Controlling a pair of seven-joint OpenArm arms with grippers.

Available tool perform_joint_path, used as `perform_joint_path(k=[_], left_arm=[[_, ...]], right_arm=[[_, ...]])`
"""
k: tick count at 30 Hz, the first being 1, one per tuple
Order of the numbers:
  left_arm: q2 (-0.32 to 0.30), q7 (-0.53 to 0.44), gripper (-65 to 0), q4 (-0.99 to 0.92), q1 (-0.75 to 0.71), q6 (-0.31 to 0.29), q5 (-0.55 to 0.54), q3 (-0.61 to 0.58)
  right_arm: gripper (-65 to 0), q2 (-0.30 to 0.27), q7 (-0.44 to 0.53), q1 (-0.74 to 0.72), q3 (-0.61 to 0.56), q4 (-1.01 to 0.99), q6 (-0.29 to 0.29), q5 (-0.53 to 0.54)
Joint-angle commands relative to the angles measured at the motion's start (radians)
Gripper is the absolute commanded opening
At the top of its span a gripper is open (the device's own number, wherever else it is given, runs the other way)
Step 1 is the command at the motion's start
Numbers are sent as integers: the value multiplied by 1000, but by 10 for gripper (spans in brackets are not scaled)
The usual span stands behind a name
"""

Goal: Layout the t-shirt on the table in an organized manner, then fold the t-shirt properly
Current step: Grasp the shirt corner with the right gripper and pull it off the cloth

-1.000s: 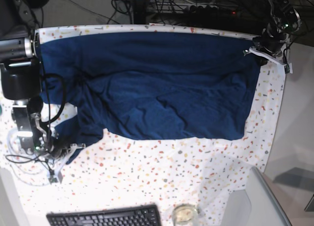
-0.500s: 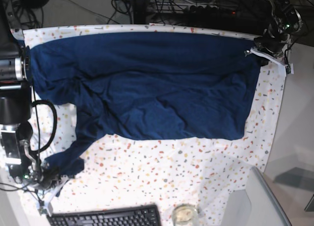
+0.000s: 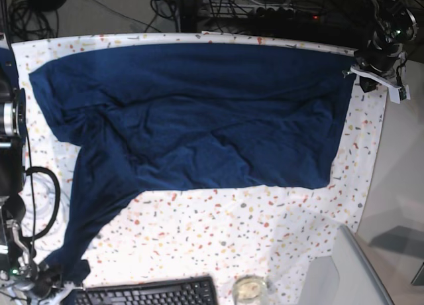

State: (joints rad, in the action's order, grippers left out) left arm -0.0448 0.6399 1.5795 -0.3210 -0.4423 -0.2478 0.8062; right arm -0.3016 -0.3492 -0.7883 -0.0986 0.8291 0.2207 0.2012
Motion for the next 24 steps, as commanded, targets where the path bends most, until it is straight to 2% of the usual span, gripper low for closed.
perform_joint_path(k=[1,5,17,24], left_arm=[[-10,-16,-650,34,-7,4,-8,6],[-8,-15,-650,72,-30,4,-8,6],[-7,-15,-650,77,-50,3,-9,40],[-7,-15,-650,78,-68,3,-9,40]], right_arm=[[-650,-24,49,-55,3,19,-2,7],[-650,-49,98,-84,-43,17,-2,7],[-650,-51,289,-89,-166,-11,-2,7],[-650,-48,424,-95,-172,-98,-2,7]])
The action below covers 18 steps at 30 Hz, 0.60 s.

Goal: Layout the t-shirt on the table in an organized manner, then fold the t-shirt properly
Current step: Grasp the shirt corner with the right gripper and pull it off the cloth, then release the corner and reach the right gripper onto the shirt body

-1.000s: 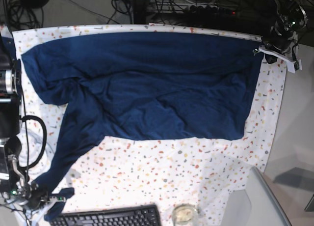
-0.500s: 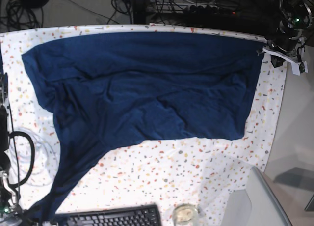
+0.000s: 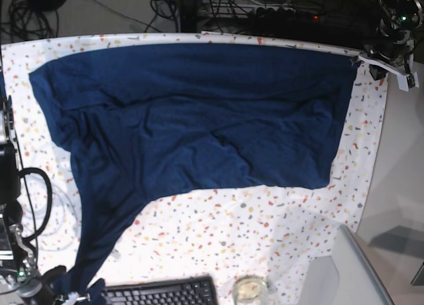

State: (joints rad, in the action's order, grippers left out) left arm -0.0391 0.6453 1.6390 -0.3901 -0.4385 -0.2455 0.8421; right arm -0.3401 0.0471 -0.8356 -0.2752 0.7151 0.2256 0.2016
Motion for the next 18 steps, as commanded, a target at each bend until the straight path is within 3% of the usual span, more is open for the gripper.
perform_joint_path(k=[1,4,18], left_arm=[[-12,-20,-650,19,1,-1,-12,4],[-12,-20,-650,19,1,-1,-12,4],[-11,-20,-650,20,0,-1,-12,4]], right_arm=[[-650,-9,52,-47,4,2,-7,6],[-650,-9,92,-58,4,-9,-7,6],[-648,-4,90,-169,4,-10,-7,6]])
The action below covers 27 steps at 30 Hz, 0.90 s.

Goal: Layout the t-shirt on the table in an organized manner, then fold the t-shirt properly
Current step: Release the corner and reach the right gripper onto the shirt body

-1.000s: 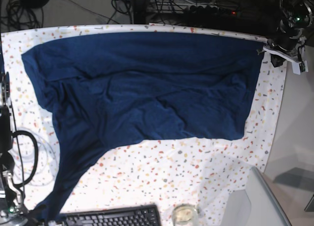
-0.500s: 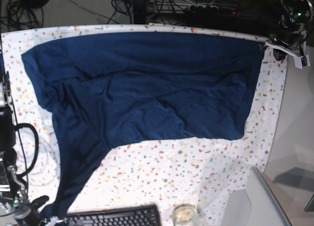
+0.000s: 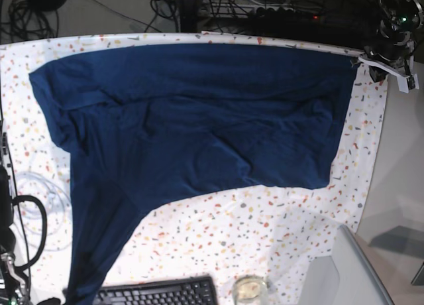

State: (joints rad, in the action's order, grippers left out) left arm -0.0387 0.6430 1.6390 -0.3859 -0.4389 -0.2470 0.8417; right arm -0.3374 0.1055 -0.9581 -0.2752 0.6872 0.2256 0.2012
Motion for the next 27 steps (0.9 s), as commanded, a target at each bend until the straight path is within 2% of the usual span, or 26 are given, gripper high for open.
perform_joint_path(k=[1,24,26,27], left_arm=[[-11,-18,-650,20,-5,-1,-10,4],[-11,-18,-650,19,-5,-1,-10,3],[-10,-18,-650,19,-5,-1,-10,3],[-3,-18,-650,19,-5,-1,-10,3]], right_arm=[[-648,-6,32,-43,4,18,-7,5],[-648,44,30,113,4,22,-7,5],[-648,44,6,116,4,27,-7,5],[-648,44,-37,123,4,44,-7,7]])
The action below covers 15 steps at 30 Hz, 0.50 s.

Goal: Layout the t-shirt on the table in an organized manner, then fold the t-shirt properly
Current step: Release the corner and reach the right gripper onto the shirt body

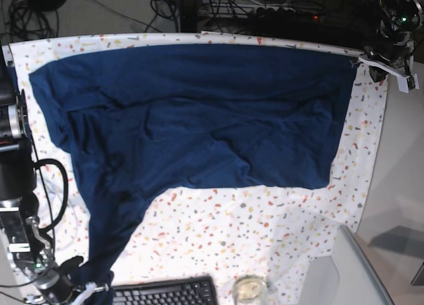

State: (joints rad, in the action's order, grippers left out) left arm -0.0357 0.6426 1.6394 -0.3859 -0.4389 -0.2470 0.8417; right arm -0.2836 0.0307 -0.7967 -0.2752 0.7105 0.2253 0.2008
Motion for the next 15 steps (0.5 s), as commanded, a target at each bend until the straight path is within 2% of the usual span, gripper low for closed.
perform_joint_path(k=[1,5,15], left_arm=[[-3,-17,-650,18,-5,-1,-10,3],[-3,-17,-650,18,-2,-1,-10,3],[-3,-17,-650,17,6,-1,-10,-5]], right_arm=[[-648,-10,-18,-25,9,57,-8,7],[-648,-10,-191,70,14,251,-14,7],[-648,-7,-512,400,12,777,-14,7]])
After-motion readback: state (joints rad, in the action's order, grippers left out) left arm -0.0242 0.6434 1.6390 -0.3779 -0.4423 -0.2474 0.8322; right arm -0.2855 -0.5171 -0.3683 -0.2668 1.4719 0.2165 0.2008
